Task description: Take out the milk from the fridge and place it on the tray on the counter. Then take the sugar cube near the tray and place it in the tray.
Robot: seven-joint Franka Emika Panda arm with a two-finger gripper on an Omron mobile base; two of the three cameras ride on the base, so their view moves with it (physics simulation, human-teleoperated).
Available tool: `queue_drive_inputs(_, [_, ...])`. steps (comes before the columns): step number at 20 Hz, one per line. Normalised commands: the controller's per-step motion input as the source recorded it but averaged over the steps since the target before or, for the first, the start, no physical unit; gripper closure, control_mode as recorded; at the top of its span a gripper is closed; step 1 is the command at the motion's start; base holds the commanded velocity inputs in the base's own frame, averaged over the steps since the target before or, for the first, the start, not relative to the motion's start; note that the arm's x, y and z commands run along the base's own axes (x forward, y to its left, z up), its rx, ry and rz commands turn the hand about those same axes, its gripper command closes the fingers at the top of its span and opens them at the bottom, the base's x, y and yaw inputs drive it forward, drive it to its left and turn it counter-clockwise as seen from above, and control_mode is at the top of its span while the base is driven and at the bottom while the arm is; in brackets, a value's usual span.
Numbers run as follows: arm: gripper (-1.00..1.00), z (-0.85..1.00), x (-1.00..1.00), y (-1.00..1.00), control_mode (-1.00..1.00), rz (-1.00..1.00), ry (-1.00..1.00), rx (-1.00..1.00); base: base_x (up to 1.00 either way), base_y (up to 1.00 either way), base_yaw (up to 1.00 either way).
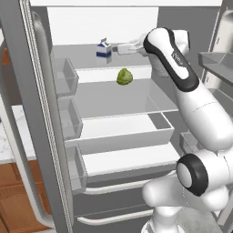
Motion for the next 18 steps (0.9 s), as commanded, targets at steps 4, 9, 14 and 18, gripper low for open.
queue_drive_inputs(4, [-1.0,0.0,0.0,-0.05,-1.0,0.0,-0.08,0.0,0.0,0.0,0.0])
queue_drive_inputs(9, [-1.0,0.0,0.13,-0.01,-1.0,0.0,-0.01,0.0,0.0,0.0,0.0])
queue_drive_inputs(14, [-1.0,0.0,0.25,0.0,-1.0,0.0,0.0,0.0,0.0,0.0,0.0])
queue_drive_inputs(18, [-1.0,0.0,0.21,-0.08,-1.0,0.0,-0.06,0.0,0.0,0.0,0.0])
